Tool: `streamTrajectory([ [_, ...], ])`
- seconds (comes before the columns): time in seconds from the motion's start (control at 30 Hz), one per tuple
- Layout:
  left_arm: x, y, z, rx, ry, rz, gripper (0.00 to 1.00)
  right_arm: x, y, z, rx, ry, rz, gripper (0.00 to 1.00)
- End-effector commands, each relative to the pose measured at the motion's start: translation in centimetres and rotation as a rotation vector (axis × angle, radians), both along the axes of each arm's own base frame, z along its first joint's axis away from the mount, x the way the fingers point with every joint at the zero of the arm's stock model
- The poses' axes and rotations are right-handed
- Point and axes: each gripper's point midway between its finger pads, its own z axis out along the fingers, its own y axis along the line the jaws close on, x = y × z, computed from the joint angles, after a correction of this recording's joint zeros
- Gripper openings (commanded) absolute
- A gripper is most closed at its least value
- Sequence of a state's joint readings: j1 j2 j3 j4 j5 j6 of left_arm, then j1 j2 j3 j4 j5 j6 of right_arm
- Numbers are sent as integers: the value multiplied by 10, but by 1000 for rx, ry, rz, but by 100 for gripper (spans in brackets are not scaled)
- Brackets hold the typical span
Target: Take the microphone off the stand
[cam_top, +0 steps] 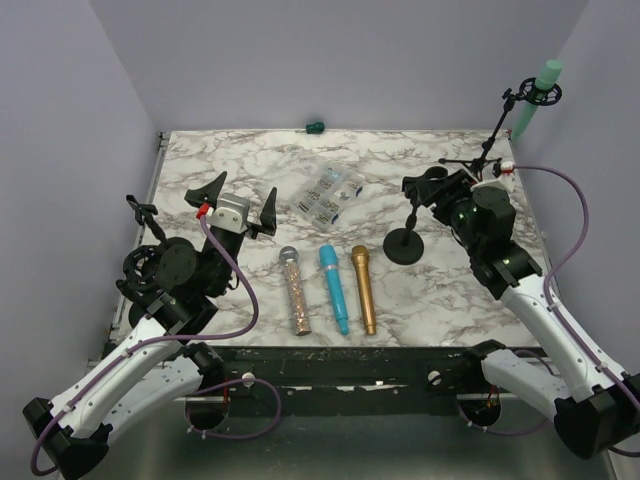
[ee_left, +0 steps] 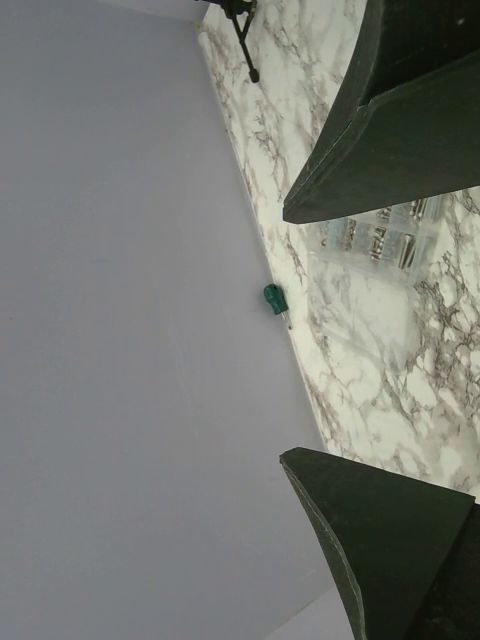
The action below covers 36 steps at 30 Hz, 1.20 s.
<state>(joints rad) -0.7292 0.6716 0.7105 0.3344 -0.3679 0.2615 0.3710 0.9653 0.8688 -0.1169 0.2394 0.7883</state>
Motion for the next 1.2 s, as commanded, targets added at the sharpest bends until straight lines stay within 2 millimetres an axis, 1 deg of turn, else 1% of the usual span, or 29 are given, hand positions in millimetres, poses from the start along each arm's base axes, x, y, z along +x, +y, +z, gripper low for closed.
streamTrajectory([
  [0.0, -2, 0, 2, -9, -2, 1, 98, -51, -22, -146, -207, 463, 12, 60],
  [0.17, -2, 1, 2, -8, -2, 1, 98, -55, -22, -165, -205, 487, 11, 60],
  [0.27, -2, 0, 2, -6, -1, -1, 98, -54, -22, -169, -216, 498, 14, 60],
  [0.33, -2, 0, 1, -6, 0, -1, 98, -54, -23, -166, -224, 491, 17, 60],
  [0.37, -2, -1, 1, -6, 0, -2, 99, -53, -23, -163, -228, 485, 19, 62],
  [0.43, -2, -1, 1, -5, 0, -2, 98, -51, -23, -149, -236, 450, 32, 72],
  [0.53, -1, -1, 1, -3, 1, 1, 98, -48, -21, -118, -253, 360, 60, 90],
  [0.6, 0, -2, 0, 0, 5, -2, 99, -47, -21, -98, -261, 302, 73, 100],
  [0.67, -1, -3, -1, -3, 5, -7, 99, -45, -20, -82, -266, 263, 81, 100],
  [0.73, -1, -4, 1, -4, 3, -12, 98, -44, -16, -74, -268, 251, 108, 100],
  [0.83, -3, -5, 2, -10, 4, -25, 98, -44, -5, -73, -255, 249, 166, 100],
  [0.97, -3, -2, 3, -7, 2, -10, 99, -44, 3, -75, -180, 264, 171, 100],
  [1.03, -5, -2, 3, -11, -3, -17, 98, -40, 5, -72, -134, 252, 146, 100],
  [1.17, -3, -4, 2, -9, 3, -18, 98, -27, 8, -58, -45, 226, 96, 100],
])
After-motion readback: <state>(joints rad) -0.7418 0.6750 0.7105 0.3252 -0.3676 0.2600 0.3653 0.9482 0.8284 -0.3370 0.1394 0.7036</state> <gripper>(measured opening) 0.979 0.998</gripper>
